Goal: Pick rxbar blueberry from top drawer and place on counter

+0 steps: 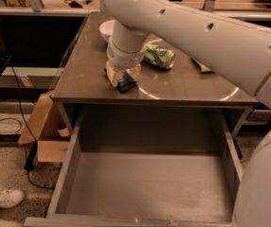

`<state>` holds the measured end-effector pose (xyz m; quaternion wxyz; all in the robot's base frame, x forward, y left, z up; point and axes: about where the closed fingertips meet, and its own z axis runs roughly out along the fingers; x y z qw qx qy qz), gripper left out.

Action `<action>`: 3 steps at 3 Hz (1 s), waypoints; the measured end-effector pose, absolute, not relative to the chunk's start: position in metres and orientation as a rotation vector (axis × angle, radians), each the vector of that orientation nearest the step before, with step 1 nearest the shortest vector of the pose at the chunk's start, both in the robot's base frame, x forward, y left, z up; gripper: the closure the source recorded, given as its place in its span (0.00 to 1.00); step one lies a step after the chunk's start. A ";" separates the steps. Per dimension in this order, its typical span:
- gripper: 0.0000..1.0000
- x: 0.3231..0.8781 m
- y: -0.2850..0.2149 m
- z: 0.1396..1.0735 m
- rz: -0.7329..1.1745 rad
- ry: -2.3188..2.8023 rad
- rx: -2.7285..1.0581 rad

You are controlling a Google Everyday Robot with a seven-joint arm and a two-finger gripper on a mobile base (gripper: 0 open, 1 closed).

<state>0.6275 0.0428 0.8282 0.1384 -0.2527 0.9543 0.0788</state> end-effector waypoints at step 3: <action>0.00 0.627 0.043 0.828 0.228 2.760 -0.731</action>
Offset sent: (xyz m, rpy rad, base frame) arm 0.0000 0.0000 0.0000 0.0000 0.0000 0.0000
